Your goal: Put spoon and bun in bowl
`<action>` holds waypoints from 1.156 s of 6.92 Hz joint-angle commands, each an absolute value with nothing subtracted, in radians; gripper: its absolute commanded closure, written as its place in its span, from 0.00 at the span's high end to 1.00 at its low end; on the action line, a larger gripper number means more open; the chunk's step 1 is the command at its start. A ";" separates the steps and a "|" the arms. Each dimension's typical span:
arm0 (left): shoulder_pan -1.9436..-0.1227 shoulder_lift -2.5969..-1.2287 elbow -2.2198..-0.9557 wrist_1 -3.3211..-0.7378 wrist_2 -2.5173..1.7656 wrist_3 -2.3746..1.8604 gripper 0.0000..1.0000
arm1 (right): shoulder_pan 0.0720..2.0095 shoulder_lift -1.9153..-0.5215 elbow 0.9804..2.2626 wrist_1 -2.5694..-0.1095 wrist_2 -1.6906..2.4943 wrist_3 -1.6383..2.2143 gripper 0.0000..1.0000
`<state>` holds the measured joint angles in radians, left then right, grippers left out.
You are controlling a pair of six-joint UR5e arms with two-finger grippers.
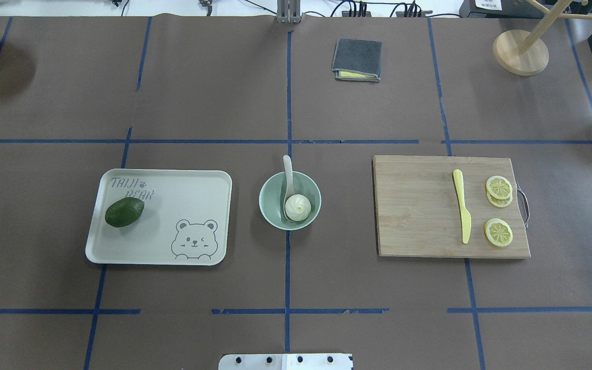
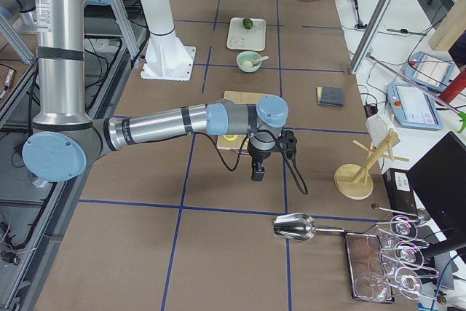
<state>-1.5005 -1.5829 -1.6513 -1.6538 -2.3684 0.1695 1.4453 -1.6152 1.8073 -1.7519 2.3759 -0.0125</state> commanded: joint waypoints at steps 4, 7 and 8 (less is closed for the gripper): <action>-1.500 -1.592 -1.666 -1.510 -2.361 0.167 1.00 | 1.454 -1.575 1.789 -1.752 2.373 -0.026 1.00; -1.499 -1.604 -1.657 -1.492 -2.313 0.164 1.00 | 1.462 -1.546 1.789 -1.752 2.356 0.041 1.00; -1.500 -1.605 -1.655 -1.511 -2.316 0.164 1.00 | 1.462 -1.546 1.787 -1.752 2.350 0.064 1.00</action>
<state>-1.4996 -1.6007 -1.6585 -1.4957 -2.3164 0.1655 1.4610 -1.5497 1.7882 -1.7518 2.3580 0.0294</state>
